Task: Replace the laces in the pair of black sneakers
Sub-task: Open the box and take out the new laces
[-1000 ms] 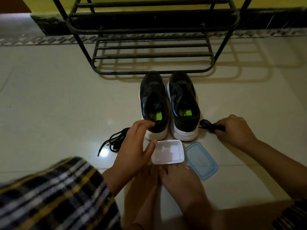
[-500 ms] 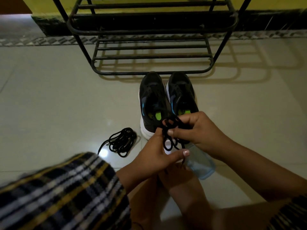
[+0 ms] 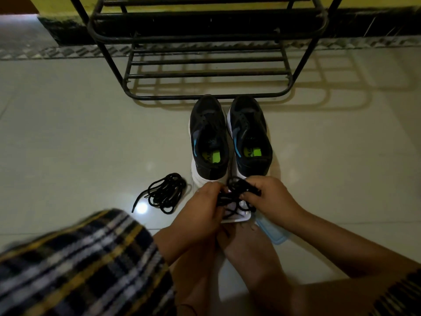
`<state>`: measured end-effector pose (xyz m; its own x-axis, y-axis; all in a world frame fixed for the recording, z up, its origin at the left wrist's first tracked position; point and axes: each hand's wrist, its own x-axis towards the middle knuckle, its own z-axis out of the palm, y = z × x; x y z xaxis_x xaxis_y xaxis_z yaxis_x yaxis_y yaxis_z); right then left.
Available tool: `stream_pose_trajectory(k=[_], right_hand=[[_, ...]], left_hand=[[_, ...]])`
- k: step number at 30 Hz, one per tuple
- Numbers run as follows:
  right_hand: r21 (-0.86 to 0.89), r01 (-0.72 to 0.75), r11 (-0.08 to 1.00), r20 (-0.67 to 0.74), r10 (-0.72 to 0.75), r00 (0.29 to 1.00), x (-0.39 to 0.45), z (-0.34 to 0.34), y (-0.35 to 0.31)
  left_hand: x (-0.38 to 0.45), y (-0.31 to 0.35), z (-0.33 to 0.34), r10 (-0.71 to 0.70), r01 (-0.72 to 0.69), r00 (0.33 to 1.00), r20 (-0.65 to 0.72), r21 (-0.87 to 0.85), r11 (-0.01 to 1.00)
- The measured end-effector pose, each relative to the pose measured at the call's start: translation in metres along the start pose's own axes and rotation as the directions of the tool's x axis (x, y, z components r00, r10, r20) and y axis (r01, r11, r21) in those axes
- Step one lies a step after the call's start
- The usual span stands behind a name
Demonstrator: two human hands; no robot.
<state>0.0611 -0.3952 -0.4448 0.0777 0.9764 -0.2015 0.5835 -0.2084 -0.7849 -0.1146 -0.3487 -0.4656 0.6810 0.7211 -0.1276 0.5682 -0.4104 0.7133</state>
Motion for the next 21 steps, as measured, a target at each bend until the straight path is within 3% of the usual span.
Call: stream_pose_trajectory(k=[6, 11, 14, 17, 21], right_hand=[[-0.359, 0.135, 0.923, 0.108, -0.103, 0.989, 0.006, 0.011, 0.003], [-0.734, 0.266, 0.625, 0.245, -0.120, 0.962, 0.006, 0.024, -0.005], [-0.780, 0.254, 0.571, 0.225, -0.123, 0.967, 0.007, 0.028, -0.008], [-0.711, 0.281, 0.645, 0.279, -0.107, 0.954, 0.005, 0.029, 0.001], [-0.590, 0.246, 0.769, 0.230, -0.132, 0.964, -0.004, 0.013, 0.004]], left_hand=[[-0.007, 0.000, 0.003, 0.024, -0.023, 0.999, 0.035, -0.022, 0.999], [-0.008, -0.006, -0.002, 0.002, -0.004, 1.000, 0.030, 0.065, 0.998], [-0.010, -0.004, -0.003, -0.034, 0.027, 0.998, 0.056, 0.123, 0.992], [-0.008, -0.004, -0.002, -0.024, 0.015, 0.998, 0.060, 0.153, 0.988], [0.001, -0.006, -0.001, 0.023, -0.036, 0.999, 0.045, 0.308, 0.951]])
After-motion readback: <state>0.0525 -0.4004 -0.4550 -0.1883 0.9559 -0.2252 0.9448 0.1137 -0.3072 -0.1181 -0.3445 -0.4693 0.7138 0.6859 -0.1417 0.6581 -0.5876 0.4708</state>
